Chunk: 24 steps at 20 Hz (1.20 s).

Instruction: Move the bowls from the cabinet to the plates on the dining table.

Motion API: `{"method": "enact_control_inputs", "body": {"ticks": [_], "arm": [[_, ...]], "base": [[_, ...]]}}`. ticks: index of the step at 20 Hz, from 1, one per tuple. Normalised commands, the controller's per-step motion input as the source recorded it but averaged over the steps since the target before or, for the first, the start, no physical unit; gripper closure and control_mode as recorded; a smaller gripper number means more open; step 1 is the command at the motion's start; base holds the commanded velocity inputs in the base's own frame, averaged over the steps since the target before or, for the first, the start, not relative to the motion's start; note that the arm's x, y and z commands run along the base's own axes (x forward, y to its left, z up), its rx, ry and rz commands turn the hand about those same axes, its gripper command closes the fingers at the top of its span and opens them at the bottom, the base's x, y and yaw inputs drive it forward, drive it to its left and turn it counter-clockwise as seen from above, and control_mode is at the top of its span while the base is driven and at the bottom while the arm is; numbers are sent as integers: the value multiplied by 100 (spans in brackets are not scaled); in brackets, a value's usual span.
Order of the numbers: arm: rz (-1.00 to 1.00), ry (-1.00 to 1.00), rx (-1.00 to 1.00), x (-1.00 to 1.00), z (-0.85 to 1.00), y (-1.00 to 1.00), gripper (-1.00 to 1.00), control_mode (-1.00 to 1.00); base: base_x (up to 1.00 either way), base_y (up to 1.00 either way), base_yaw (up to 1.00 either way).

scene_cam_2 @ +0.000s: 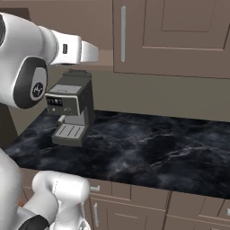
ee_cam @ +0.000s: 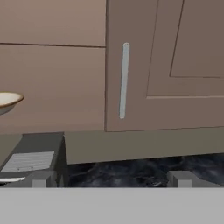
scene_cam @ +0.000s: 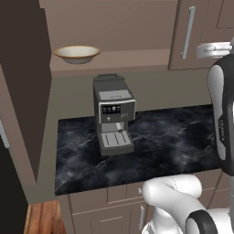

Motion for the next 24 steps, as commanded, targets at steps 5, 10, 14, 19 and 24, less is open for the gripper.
{"method": "enact_control_inputs", "body": {"ticks": [5, 10, 14, 19, 24], "arm": [[-1, 0, 0, 27, 0, -13, -100, -100], [0, 0, 0, 24, 0, -9, -100, -100], [0, -1, 1, 20, -1, -13, -100, -100], [0, -2, 2, 20, -2, -10, -100, -100], [0, -3, 0, 21, 0, -2, -100, -100]], "base": [[0, 0, 0], [0, 0, 0], [0, 0, 0], [0, 0, 0], [0, 0, 0]]}}
